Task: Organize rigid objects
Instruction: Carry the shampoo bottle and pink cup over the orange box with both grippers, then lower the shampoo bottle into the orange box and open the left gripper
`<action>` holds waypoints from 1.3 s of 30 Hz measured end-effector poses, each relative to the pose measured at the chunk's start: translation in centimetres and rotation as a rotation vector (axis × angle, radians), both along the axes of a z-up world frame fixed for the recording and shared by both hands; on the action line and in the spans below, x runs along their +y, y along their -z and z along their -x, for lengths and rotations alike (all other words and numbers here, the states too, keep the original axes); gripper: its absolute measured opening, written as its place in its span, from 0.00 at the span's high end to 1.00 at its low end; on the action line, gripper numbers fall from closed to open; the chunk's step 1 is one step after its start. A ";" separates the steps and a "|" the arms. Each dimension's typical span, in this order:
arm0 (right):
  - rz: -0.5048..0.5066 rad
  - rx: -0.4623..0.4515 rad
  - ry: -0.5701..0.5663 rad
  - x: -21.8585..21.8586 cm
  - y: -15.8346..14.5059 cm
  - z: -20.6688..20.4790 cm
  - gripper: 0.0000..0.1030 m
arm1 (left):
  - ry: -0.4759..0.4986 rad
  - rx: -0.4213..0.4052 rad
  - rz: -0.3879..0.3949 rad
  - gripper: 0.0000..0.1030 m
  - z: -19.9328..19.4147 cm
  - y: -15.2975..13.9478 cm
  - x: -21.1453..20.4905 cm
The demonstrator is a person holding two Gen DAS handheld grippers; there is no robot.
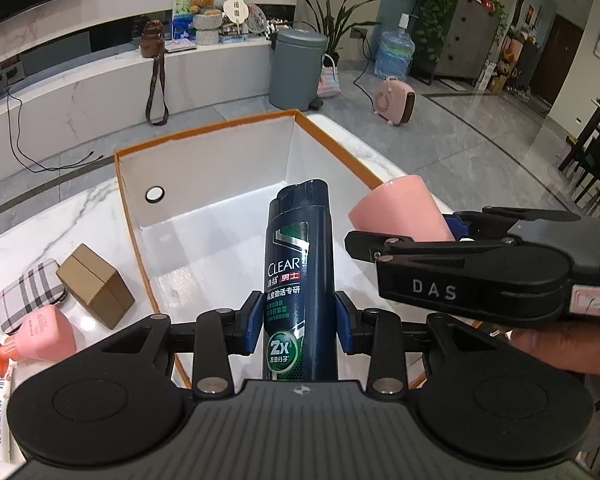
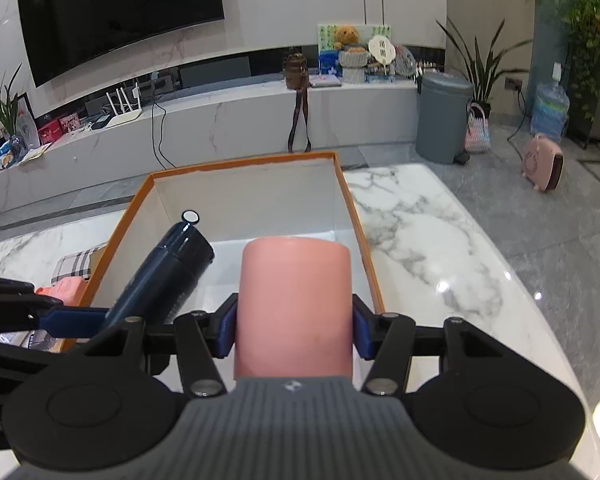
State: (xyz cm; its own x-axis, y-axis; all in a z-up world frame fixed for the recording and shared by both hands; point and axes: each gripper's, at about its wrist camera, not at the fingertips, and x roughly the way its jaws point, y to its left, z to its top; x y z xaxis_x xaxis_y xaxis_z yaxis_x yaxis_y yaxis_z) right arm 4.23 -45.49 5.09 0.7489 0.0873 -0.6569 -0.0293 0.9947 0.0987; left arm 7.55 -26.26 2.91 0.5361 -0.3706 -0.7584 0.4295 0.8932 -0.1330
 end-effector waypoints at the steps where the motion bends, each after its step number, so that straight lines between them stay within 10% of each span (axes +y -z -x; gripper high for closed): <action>1: -0.005 0.008 -0.002 -0.1 0.1 -0.1 0.45 | 0.004 0.002 -0.006 0.60 0.0 0.2 -0.1; 20: 0.083 0.208 -0.112 3.7 3.3 -1.5 0.45 | 0.127 0.014 -0.292 0.60 1.1 3.4 -2.3; 39: 0.031 0.277 -0.106 3.9 4.4 -2.7 0.45 | 0.185 0.080 -0.404 0.65 -0.1 4.2 -3.5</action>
State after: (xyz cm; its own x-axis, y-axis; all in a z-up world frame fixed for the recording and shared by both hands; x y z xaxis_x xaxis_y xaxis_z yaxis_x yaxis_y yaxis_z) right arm 6.95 -41.62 0.71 0.5281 0.1324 -0.8388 -0.1096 0.9901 0.0873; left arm 7.60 -29.76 -1.25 0.4224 -0.1208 -0.8983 0.5895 0.7894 0.1710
